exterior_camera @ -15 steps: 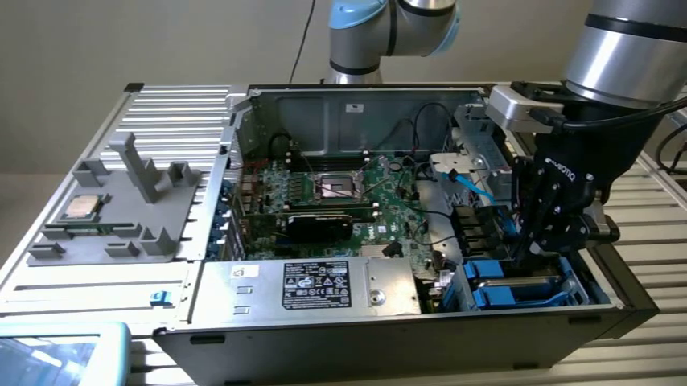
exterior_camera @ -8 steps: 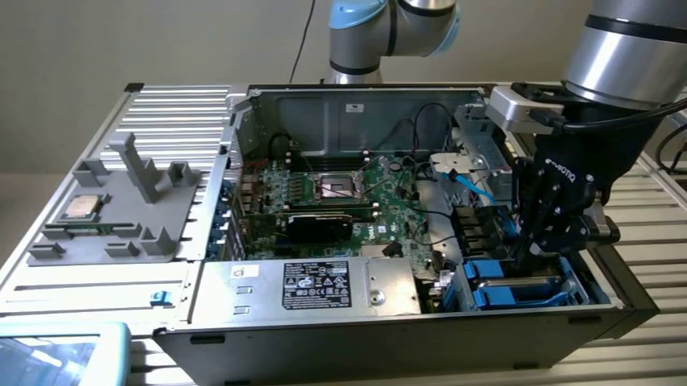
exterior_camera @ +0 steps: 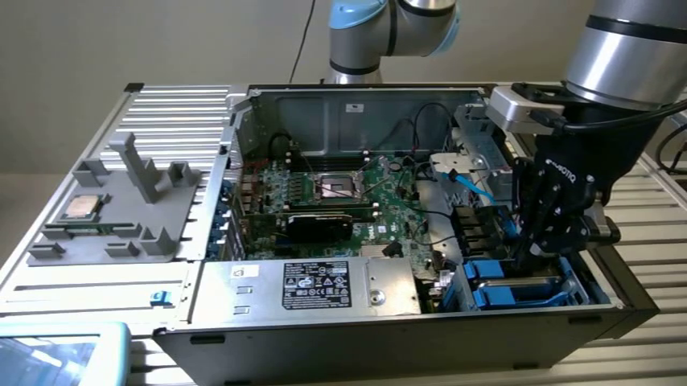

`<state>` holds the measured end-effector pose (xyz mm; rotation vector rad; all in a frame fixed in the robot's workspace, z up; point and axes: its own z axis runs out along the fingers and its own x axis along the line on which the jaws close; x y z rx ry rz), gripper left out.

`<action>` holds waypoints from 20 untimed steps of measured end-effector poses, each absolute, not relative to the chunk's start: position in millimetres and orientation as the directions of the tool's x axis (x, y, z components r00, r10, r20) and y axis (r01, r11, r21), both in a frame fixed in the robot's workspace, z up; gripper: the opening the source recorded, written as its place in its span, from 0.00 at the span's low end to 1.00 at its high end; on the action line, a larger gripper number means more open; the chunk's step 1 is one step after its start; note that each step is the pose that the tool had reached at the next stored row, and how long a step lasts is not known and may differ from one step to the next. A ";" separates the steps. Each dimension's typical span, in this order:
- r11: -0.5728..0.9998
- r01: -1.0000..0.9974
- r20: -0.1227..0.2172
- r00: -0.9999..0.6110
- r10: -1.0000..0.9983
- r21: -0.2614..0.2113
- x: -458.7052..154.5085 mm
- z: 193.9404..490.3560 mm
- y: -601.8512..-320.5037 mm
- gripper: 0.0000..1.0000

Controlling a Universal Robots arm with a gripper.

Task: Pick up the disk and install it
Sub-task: 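Insert the first disk wire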

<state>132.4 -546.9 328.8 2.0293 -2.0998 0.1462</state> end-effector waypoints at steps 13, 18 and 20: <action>0.043 -0.996 0.217 -0.025 -0.976 0.080 133.0 328.4 -549.4 0.16; 0.043 -0.996 0.217 -0.025 -0.976 0.080 133.4 328.0 -549.4 0.16; 0.043 -0.996 0.217 -0.025 -0.976 0.080 133.6 327.9 -549.4 0.16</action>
